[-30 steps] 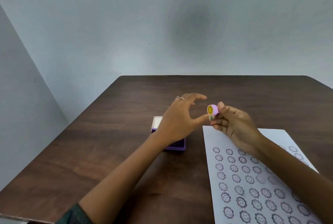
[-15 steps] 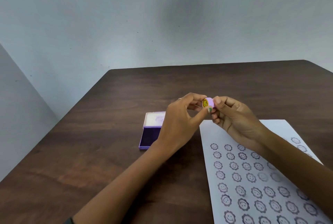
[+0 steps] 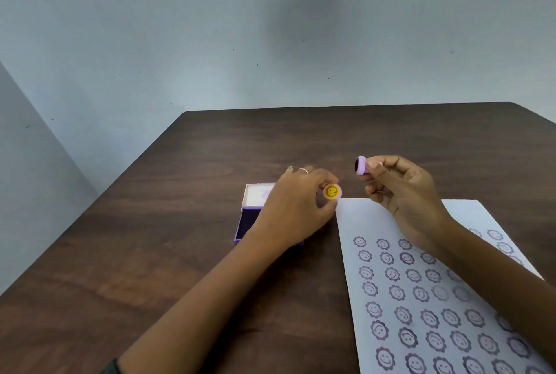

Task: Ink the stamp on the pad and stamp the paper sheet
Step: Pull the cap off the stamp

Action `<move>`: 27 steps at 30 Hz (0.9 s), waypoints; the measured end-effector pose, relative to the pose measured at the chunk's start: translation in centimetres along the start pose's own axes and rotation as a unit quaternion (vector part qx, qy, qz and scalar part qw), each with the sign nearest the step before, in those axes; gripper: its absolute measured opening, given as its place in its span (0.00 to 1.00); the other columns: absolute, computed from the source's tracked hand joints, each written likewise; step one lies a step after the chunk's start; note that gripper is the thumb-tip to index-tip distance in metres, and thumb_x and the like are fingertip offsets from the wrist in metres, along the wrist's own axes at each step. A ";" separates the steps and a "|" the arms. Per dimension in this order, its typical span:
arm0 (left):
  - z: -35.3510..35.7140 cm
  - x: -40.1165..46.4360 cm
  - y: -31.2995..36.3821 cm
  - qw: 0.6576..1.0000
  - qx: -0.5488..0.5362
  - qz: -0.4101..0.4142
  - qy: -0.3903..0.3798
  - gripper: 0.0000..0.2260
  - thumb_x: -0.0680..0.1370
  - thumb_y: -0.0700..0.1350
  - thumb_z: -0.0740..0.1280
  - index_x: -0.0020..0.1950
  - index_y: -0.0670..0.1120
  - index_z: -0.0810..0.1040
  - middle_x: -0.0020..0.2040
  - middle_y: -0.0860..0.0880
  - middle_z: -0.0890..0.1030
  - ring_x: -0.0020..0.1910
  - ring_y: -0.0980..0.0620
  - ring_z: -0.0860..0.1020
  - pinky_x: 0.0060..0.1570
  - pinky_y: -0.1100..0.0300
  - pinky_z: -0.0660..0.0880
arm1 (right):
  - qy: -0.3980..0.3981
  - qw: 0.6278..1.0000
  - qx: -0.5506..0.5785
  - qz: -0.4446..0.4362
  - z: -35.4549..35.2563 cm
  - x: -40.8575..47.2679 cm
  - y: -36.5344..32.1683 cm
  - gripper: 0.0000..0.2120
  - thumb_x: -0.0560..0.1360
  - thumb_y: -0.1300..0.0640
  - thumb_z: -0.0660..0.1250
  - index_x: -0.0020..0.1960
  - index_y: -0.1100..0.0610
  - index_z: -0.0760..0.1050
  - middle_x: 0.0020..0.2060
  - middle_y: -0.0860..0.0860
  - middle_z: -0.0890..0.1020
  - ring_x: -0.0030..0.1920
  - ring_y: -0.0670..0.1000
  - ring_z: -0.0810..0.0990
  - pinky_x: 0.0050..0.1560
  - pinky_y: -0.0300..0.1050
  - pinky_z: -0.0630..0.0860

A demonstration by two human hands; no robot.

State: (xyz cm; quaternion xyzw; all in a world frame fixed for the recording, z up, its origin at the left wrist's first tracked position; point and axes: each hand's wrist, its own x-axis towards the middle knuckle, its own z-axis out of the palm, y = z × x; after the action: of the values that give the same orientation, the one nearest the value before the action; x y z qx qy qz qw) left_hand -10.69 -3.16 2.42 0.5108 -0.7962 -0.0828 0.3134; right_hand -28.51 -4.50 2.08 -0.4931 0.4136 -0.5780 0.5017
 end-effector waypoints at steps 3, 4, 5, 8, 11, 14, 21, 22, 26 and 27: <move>0.0 -0.1 -0.1 0.998 0.063 0.006 -0.024 0.11 0.75 0.47 0.66 0.56 0.49 0.78 0.53 0.49 0.82 0.52 0.52 0.77 0.70 0.50 0.59 | 0.005 1.000 -0.011 -0.001 0.0 0.0 0.1 0.07 0.69 0.54 0.69 0.45 0.54 0.79 0.33 0.47 0.84 0.31 0.45 0.78 0.33 0.35 0.77; -0.1 -0.1 -0.1 0.996 0.080 0.007 -0.028 0.11 0.75 0.48 0.65 0.57 0.50 0.78 0.54 0.49 0.82 0.53 0.51 0.76 0.70 0.50 0.58 | 0.007 1.000 -0.017 -0.002 0.0 0.0 0.1 0.06 0.71 0.55 0.68 0.46 0.55 0.78 0.33 0.47 0.84 0.31 0.45 0.78 0.33 0.35 0.76; -0.2 -0.2 -0.2 0.995 0.098 0.009 -0.033 0.12 0.76 0.49 0.65 0.58 0.51 0.78 0.55 0.50 0.81 0.54 0.51 0.76 0.70 0.50 0.57 | 0.008 1.000 -0.026 -0.002 0.1 0.0 0.1 0.05 0.71 0.55 0.68 0.46 0.55 0.78 0.34 0.48 0.83 0.31 0.45 0.78 0.33 0.36 0.76; -0.2 -0.2 -0.3 0.990 0.136 0.014 -0.047 0.14 0.77 0.52 0.62 0.60 0.53 0.76 0.59 0.51 0.80 0.57 0.51 0.75 0.69 0.51 0.58 | 0.011 0.999 -0.054 0.000 0.1 0.1 0.3 0.07 0.72 0.54 0.67 0.47 0.55 0.78 0.38 0.51 0.83 0.32 0.46 0.78 0.36 0.39 0.76; -0.4 -0.1 -0.3 0.989 0.138 0.014 -0.055 0.16 0.77 0.55 0.62 0.62 0.53 0.75 0.61 0.51 0.79 0.59 0.51 0.74 0.67 0.52 0.61 | 0.011 0.997 -0.072 0.001 0.1 0.1 0.4 0.06 0.72 0.54 0.67 0.47 0.54 0.78 0.37 0.50 0.83 0.32 0.45 0.79 0.37 0.40 0.76; -1.3 0.1 -0.5 0.992 0.121 0.026 -0.018 0.15 0.76 0.56 0.63 0.61 0.54 0.76 0.59 0.52 0.80 0.57 0.52 0.75 0.59 0.55 0.68 | 0.007 0.995 -0.099 -0.011 0.2 0.0 0.5 0.07 0.71 0.53 0.68 0.47 0.54 0.78 0.36 0.49 0.83 0.31 0.44 0.79 0.36 0.39 0.77; -5.3 -1.1 -3.6 0.994 -0.069 -0.075 0.035 0.08 0.74 0.55 0.66 0.52 0.58 0.80 0.50 0.59 0.81 0.47 0.61 0.77 0.46 0.61 0.72 | 0.001 0.981 -0.180 -0.068 1.1 -0.6 -0.5 0.12 0.68 0.53 0.72 0.49 0.58 0.78 0.43 0.52 0.84 0.37 0.48 0.80 0.36 0.36 0.77; -5.9 -1.7 -4.3 0.992 -0.087 -0.084 0.031 0.09 0.74 0.55 0.66 0.53 0.58 0.80 0.51 0.58 0.81 0.48 0.61 0.77 0.47 0.62 0.71 | -0.001 0.982 -0.177 -0.072 1.4 -0.7 -0.9 0.13 0.68 0.53 0.73 0.49 0.57 0.78 0.44 0.52 0.84 0.40 0.48 0.81 0.37 0.36 0.78; -8.1 -4.5 -7.1 0.980 -0.139 -0.140 -0.038 0.14 0.72 0.57 0.69 0.56 0.58 0.78 0.56 0.60 0.79 0.54 0.62 0.76 0.51 0.64 0.72 | -0.076 0.978 -0.178 -0.080 3.4 -1.5 -2.9 0.15 0.65 0.49 0.72 0.48 0.56 0.80 0.42 0.50 0.85 0.42 0.47 0.84 0.39 0.34 0.80; -8.6 -5.4 -7.7 0.973 -0.154 -0.158 -0.064 0.16 0.70 0.58 0.70 0.57 0.59 0.78 0.58 0.60 0.78 0.56 0.62 0.75 0.52 0.67 0.71 | -0.104 0.976 -0.177 -0.075 4.0 -1.7 -3.2 0.13 0.66 0.51 0.72 0.48 0.56 0.81 0.42 0.51 0.86 0.42 0.48 0.84 0.41 0.36 0.80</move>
State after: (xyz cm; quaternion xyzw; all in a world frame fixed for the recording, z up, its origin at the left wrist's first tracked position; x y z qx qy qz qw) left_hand 1.71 -0.52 3.45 0.5692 -0.7016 -0.2856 0.3196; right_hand -25.07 -2.28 5.61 -0.6612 0.4170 -0.4770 0.4017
